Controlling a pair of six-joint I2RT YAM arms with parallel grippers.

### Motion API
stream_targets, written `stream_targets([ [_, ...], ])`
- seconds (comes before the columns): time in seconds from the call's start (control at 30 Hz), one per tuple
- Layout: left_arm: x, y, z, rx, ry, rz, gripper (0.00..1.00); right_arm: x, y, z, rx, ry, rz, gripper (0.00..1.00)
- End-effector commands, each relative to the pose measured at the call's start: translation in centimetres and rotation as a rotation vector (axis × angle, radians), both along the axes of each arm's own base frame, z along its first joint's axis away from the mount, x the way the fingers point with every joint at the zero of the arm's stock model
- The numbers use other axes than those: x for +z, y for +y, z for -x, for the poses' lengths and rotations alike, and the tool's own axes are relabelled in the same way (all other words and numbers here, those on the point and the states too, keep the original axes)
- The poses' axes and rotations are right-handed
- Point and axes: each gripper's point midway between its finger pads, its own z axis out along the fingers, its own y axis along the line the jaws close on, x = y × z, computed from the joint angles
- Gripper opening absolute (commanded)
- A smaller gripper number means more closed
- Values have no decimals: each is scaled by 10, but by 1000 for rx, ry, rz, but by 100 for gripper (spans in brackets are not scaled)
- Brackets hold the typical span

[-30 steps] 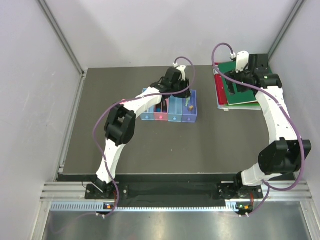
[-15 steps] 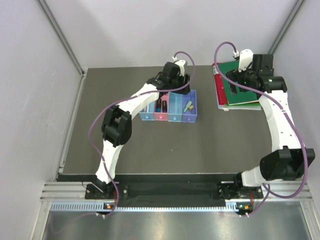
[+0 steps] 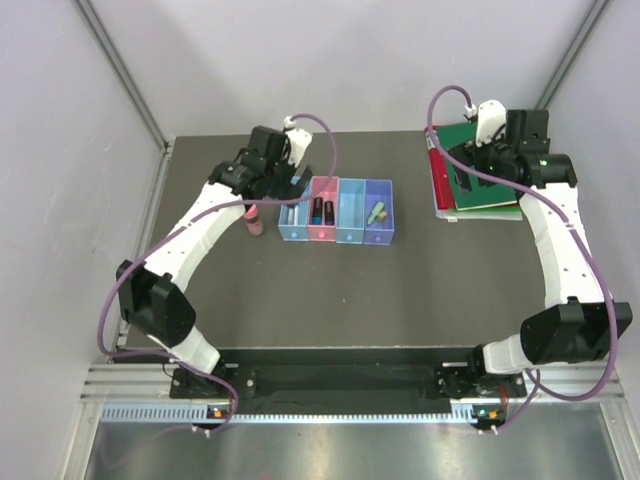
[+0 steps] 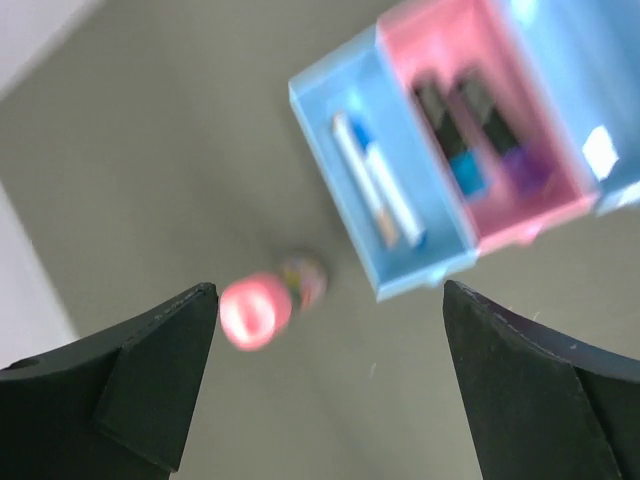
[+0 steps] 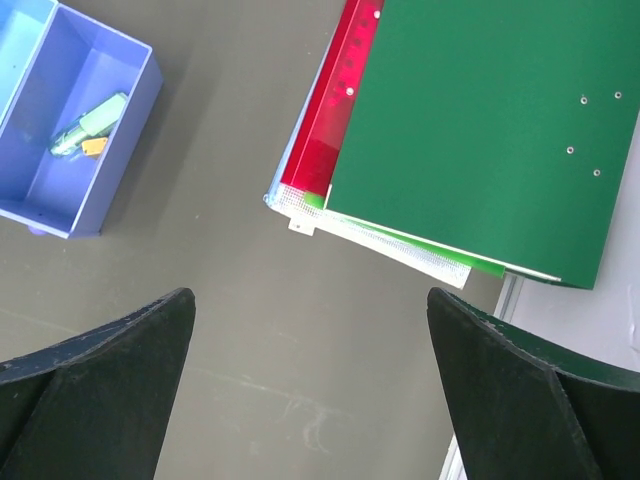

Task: Sort the stationery into containers
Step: Pick up the storage box at the center of the board.

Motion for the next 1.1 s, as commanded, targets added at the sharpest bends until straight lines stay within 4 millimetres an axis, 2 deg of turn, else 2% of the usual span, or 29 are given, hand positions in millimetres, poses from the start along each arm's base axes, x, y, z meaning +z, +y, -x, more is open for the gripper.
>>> stream_targets([
  [0.0,-34,47,21,2,82,-209,99,31,4,6,35,-77,2,99],
  [0.07,-48,63,18,65,126,-204,99,28,6,9,46,-67,9,100],
  [0.13,-58,71,16,103,173,-175,99,27,6,13,54,-61,14,100],
  [0.37,-72,97,1,176,232,-119,99,30,5,23,62,-79,24,100],
  [0.6,-104,98,-7,150,325,-96,97,32,7,21,55,-91,8,100],
  [0.67,-106,98,-11,153,336,-84,96,31,7,21,52,-87,3,100],
  [0.93,-117,100,-25,156,361,-45,84,27,6,26,49,-87,9,100],
  [1.03,-119,100,-26,158,369,-40,75,26,6,27,46,-85,4,100],
  [1.07,-120,100,-26,156,373,-41,68,27,6,26,45,-89,4,100],
])
